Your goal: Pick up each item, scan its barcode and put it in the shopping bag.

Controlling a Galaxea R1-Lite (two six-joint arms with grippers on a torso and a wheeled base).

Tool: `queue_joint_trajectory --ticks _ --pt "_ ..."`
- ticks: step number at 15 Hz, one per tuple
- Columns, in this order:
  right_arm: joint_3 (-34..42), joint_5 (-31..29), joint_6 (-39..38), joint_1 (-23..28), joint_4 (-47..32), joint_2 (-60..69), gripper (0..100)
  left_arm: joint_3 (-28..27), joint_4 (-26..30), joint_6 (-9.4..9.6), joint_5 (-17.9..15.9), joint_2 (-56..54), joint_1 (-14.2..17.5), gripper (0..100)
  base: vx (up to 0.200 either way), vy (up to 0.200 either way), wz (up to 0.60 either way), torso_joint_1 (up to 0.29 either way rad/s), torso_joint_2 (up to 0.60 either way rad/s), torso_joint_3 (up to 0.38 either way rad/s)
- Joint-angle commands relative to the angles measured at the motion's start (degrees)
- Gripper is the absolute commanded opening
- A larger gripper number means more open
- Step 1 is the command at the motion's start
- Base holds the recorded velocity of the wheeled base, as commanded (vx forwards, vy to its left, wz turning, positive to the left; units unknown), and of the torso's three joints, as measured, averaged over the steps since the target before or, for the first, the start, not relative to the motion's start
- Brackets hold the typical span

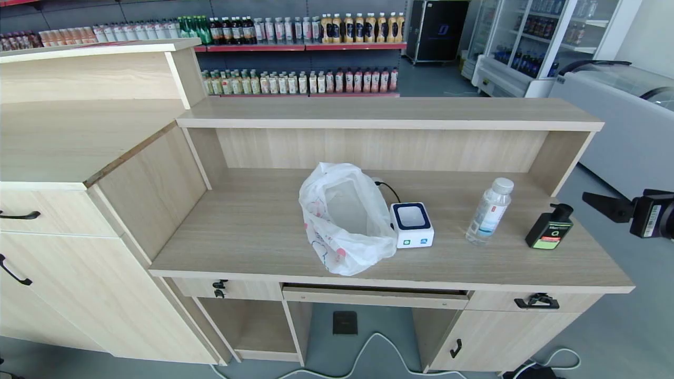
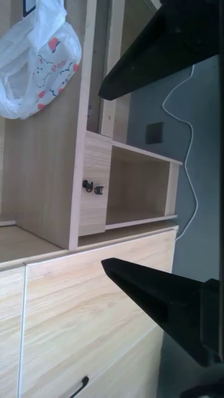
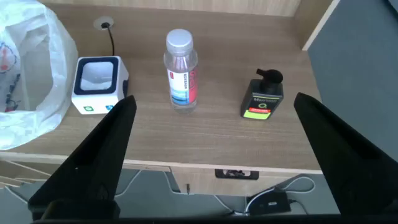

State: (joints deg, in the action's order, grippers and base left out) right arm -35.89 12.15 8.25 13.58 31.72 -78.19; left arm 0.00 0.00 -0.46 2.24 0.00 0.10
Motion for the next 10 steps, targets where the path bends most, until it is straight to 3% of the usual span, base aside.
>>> queue_joint_trajectory --ticks 1,4,10 --pt "2.23 0.24 0.18 2.06 0.89 -5.13 100 0.00 0.00 0.02 0.04 0.00 -0.01 100 0.000 0.000 0.00 0.000 0.00 0.000" --pt "3.63 6.04 5.90 7.95 5.37 -10.75 100 0.00 0.00 0.02 0.04 0.00 -0.01 100 0.000 0.000 0.00 0.000 0.00 0.000" --pt "0.64 9.20 7.57 9.45 17.06 -25.87 100 0.00 0.00 0.02 0.04 0.00 -0.01 100 0.000 0.000 0.00 0.000 0.00 0.000"
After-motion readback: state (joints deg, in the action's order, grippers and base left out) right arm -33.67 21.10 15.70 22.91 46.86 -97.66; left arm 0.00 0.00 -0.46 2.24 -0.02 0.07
